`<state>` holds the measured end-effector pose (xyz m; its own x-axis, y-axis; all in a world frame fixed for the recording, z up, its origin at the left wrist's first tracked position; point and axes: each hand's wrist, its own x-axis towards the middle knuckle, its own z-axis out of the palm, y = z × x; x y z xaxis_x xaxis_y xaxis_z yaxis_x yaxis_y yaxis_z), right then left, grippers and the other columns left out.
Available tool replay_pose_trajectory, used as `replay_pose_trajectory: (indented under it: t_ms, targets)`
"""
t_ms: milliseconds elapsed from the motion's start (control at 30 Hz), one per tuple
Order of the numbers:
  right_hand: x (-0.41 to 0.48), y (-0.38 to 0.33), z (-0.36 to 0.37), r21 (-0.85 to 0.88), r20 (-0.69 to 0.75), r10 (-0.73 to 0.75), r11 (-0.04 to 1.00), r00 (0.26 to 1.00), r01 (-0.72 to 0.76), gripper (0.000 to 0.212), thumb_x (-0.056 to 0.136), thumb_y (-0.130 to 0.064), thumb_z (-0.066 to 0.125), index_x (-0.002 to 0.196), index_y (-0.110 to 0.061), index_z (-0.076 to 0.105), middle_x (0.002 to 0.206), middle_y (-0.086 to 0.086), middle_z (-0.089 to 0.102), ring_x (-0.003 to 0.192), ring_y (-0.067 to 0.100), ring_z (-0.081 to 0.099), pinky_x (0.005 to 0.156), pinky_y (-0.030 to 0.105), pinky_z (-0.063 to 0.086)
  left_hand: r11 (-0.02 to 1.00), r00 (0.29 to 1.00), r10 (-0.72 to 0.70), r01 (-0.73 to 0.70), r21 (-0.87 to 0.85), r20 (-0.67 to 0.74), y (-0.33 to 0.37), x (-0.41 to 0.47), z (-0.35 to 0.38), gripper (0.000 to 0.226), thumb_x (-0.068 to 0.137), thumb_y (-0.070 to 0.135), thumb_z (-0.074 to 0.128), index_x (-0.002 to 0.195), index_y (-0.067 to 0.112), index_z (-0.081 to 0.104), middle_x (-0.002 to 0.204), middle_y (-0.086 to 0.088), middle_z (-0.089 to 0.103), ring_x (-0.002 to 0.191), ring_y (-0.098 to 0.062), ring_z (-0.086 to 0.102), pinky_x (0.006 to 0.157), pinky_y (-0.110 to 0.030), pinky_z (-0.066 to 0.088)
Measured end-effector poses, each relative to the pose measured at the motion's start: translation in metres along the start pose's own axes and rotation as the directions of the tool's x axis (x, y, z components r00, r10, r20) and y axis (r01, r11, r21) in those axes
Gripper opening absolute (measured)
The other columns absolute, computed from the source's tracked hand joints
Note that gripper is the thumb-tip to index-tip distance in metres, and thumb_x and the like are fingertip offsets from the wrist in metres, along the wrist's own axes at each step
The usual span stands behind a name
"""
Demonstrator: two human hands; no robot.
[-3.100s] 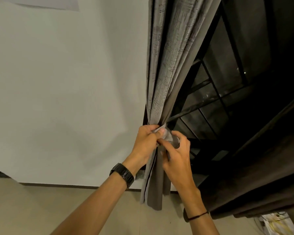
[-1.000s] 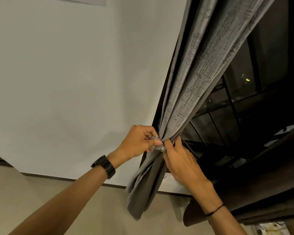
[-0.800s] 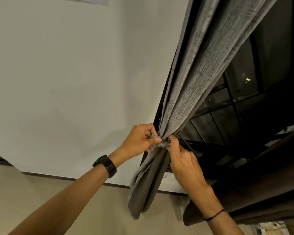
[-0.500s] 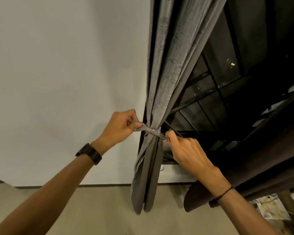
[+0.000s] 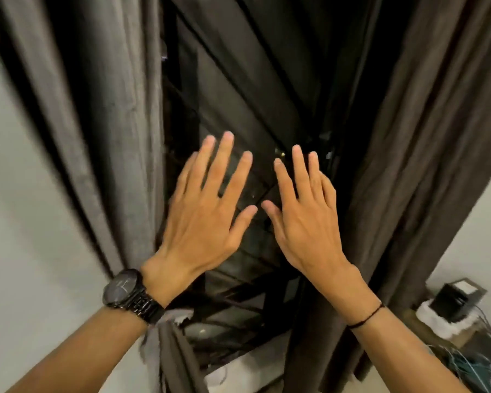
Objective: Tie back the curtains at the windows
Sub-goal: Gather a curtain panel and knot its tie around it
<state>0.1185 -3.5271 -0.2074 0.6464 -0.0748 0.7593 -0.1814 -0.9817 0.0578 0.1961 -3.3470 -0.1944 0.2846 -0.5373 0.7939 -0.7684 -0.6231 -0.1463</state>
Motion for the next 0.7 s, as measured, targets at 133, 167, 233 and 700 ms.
replay_pose_trajectory:
  t_ms: [133, 167, 233, 700]
  targets:
    - [0.043, 0.076, -0.02, -0.111, -0.103, 0.052, 0.992, 0.993, -0.064, 0.067, 0.107, -0.051, 0.034, 0.161, -0.015, 0.018, 0.17, 0.015, 0.003, 0.157, 0.035, 0.001, 0.123, 0.05, 0.021, 0.997, 0.999, 0.001, 0.003, 0.079, -0.052, 0.028, 0.086, 0.013, 0.08, 0.103, 0.057, 0.039, 0.166, 0.015, 0.015, 0.173, -0.02, 0.001, 0.16, -0.04, 0.0, 0.129, -0.059, 0.007]
    - [0.053, 0.096, -0.026, -0.118, -0.131, 0.049, 0.991, 0.99, -0.065, 0.067, 0.107, -0.051, 0.034, 0.161, -0.015, 0.018, 0.17, 0.014, 0.003, 0.157, 0.035, 0.0, 0.122, 0.05, 0.021, 0.996, 0.997, 0.007, -0.001, 0.085, -0.078, 0.038, 0.109, 0.016, 0.08, 0.103, 0.059, 0.038, 0.167, 0.016, 0.013, 0.174, -0.019, -0.001, 0.161, -0.039, -0.001, 0.128, -0.06, 0.007]
    - [0.071, 0.131, -0.038, -0.118, -0.192, 0.034, 0.991, 0.981, -0.057, 0.066, 0.107, -0.052, 0.03, 0.161, -0.017, 0.019, 0.17, 0.013, 0.004, 0.157, 0.034, 0.0, 0.122, 0.049, 0.022, 0.996, 0.992, 0.025, -0.013, 0.09, -0.126, 0.061, 0.15, 0.021, 0.082, 0.102, 0.062, 0.036, 0.167, 0.02, 0.01, 0.174, -0.017, -0.005, 0.161, -0.038, -0.004, 0.128, -0.06, 0.006]
    - [0.181, 0.342, -0.068, 0.184, -0.649, -0.001, 0.97, 0.76, 0.159, 0.044, 0.094, -0.049, 0.056, 0.12, -0.017, 0.069, 0.125, 0.006, 0.059, 0.107, 0.026, 0.055, 0.083, 0.037, 0.039, 0.987, 0.922, -0.156, 0.163, -0.01, -0.353, 0.165, 0.348, 0.026, 0.076, 0.091, 0.067, 0.054, 0.159, 0.045, 0.028, 0.175, -0.003, 0.001, 0.139, -0.034, 0.05, 0.098, -0.049, 0.053]
